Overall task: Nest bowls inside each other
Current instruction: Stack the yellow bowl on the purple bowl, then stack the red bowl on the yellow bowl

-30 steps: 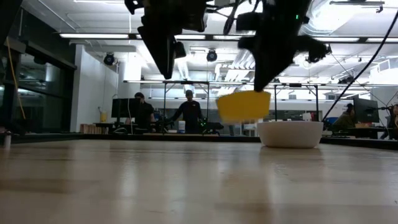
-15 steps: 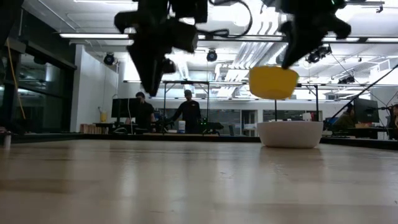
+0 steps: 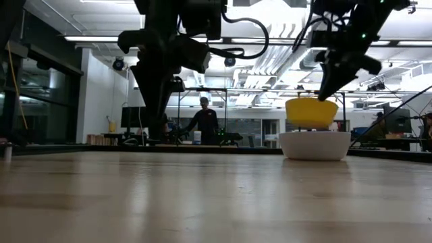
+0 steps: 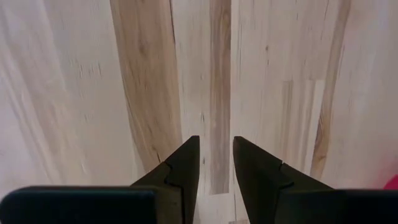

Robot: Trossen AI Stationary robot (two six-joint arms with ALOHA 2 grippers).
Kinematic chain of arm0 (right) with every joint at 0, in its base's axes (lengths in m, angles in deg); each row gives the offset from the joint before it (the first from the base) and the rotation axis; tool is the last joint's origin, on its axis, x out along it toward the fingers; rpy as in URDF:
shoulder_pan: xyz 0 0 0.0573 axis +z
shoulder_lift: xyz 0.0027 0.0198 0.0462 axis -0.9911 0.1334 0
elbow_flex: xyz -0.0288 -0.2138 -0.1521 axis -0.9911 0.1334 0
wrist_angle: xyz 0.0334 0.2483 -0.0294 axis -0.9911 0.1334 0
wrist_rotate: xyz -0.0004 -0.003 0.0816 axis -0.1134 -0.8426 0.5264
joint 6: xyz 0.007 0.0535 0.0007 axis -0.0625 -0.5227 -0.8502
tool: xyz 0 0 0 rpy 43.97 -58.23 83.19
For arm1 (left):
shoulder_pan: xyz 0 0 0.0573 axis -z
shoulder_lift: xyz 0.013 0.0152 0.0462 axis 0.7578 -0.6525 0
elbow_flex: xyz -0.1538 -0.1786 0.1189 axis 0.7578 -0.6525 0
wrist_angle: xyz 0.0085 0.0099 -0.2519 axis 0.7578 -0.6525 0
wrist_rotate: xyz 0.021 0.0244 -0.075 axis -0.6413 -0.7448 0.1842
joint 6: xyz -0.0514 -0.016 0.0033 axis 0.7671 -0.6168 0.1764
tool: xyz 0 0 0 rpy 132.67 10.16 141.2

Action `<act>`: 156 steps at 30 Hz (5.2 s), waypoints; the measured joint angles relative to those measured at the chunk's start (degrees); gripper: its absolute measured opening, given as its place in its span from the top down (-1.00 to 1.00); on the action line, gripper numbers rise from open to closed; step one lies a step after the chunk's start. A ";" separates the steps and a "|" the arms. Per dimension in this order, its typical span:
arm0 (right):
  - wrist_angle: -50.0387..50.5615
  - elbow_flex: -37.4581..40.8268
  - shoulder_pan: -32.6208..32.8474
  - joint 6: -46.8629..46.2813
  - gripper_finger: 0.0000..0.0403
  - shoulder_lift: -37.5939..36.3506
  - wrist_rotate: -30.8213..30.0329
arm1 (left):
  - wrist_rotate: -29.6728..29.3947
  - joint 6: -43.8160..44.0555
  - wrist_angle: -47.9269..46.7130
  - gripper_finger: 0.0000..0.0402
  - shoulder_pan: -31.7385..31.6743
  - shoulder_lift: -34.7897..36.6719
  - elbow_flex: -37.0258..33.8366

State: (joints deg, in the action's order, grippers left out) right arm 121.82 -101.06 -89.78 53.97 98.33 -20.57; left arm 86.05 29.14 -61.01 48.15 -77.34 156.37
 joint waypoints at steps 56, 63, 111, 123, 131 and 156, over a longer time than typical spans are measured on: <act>-17.40 6.25 -9.17 1.08 0.54 9.06 16.07 | 0.66 1.64 0.10 0.52 0.00 0.00 0.07; -16.29 5.27 -9.01 1.07 0.33 7.01 16.18 | 0.66 1.18 -0.22 0.52 0.00 0.00 0.07; -23.27 5.23 23.76 -18.31 0.37 -6.40 15.59 | -14.27 61.19 -8.85 0.52 30.01 12.96 0.00; -24.19 5.30 26.48 -18.53 0.36 -5.49 15.65 | -15.25 78.81 -5.08 0.52 40.85 10.06 0.14; -24.78 5.30 26.98 -20.06 0.36 -5.53 15.81 | -15.47 82.63 -3.93 0.52 43.20 7.40 0.01; -25.44 5.30 26.96 -20.04 0.36 -5.55 15.83 | -14.47 118.50 -8.27 0.52 59.32 3.96 0.02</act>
State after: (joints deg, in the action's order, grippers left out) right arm 96.39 -95.77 -62.83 33.93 92.77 -4.74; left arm 71.57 147.64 -69.28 107.47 -73.38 156.40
